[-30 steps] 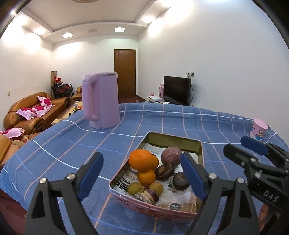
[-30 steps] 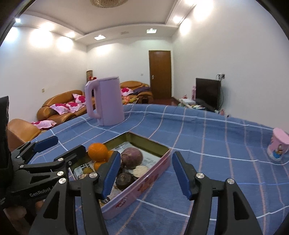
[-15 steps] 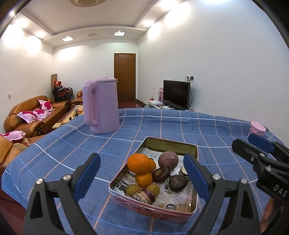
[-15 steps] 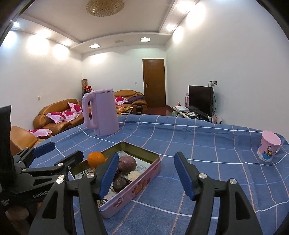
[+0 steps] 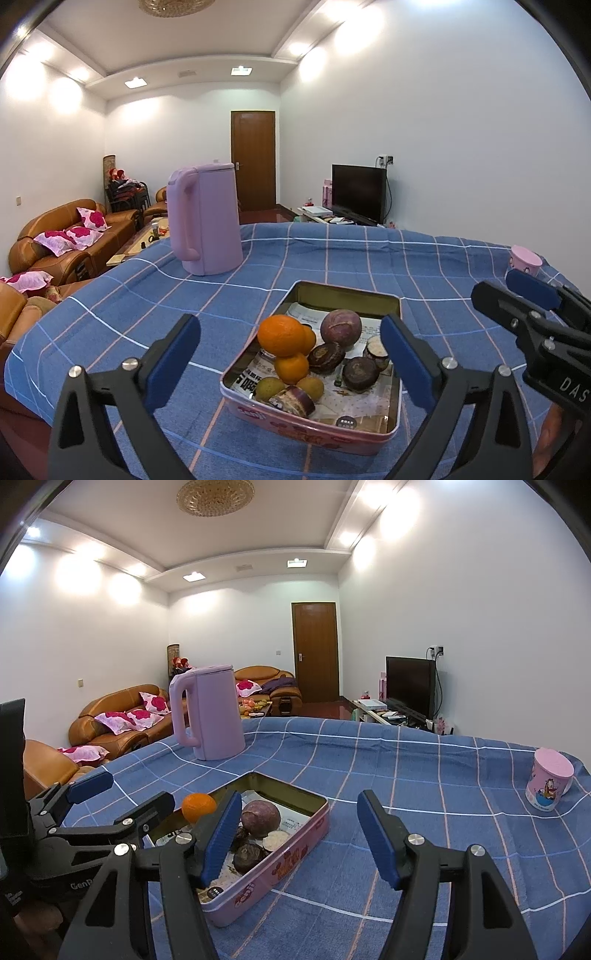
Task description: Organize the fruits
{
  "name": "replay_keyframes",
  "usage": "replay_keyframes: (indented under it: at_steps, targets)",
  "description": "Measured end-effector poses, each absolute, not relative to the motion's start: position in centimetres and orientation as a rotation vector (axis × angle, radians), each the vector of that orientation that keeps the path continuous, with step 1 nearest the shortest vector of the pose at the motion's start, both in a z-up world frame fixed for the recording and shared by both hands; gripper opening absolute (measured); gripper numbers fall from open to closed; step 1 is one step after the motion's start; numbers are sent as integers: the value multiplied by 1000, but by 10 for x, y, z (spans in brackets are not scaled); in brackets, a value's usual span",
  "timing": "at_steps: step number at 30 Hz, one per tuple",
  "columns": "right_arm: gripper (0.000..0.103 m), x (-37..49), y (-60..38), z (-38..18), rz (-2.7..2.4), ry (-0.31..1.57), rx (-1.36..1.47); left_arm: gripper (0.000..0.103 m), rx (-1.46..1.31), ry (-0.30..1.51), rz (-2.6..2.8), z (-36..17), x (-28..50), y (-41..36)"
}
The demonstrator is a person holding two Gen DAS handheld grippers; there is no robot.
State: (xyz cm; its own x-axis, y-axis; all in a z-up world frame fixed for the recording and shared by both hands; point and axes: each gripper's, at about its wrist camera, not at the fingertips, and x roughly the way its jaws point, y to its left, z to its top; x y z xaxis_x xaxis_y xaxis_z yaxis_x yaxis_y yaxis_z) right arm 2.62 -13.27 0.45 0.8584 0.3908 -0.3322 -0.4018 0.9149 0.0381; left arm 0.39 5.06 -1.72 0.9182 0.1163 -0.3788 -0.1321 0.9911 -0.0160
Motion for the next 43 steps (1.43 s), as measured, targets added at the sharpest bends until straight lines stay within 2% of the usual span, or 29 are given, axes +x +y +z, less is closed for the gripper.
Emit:
replay_keyframes:
  at_steps: [5,19,43]
  targets:
    - [67,24,-134,5,417,332,-30,103,-34,381,127,-16,2,49]
    - [67,17,-142,12,397,298,-15,103,-47,334,118,0,-6,51]
    - [67,14,-150,14,382,281,-28,103,-13,339,142,-2,-6,43]
